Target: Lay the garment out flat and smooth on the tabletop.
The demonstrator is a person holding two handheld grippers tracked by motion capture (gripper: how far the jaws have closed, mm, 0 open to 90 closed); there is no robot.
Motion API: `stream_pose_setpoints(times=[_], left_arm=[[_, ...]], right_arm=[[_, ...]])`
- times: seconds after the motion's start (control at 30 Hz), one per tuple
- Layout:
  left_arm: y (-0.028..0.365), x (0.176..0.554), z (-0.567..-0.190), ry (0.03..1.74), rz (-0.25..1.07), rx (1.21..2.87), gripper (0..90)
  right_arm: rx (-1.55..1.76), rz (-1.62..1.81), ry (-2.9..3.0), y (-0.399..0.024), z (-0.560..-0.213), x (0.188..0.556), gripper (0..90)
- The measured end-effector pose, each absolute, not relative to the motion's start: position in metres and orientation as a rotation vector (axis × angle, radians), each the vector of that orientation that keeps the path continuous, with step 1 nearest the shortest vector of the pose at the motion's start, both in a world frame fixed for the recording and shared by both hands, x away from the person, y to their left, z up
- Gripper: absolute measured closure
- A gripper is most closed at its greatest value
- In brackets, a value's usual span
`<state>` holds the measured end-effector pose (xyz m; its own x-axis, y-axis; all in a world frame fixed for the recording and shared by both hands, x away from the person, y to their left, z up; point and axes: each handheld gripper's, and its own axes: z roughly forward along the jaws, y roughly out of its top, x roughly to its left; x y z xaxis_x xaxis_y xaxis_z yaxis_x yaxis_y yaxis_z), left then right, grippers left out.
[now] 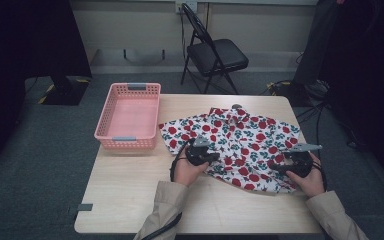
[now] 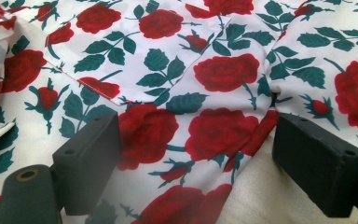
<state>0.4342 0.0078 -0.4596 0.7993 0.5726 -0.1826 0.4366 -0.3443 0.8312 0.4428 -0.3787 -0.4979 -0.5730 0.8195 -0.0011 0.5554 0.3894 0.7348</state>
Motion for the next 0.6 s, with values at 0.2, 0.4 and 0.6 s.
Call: stream_pose_setpoints(times=[0.2, 0.4, 0.6], left_arm=[[0.009, 0.423, -0.457, 0.730, 0.159, 1.991, 89.6], [0.019, 0.410, -0.456, 0.704, 0.142, 1.989, 89.5], [0.035, 0.395, -0.464, 0.709, 0.123, 1.995, 89.5]], right_arm=[[1.192, 1.001, 2.289, -0.379, -0.498, 0.443, 14.8], [1.192, 1.001, 2.289, -0.379, -0.498, 0.443, 14.8], [1.192, 1.001, 2.289, -0.379, -0.498, 0.443, 14.8]])
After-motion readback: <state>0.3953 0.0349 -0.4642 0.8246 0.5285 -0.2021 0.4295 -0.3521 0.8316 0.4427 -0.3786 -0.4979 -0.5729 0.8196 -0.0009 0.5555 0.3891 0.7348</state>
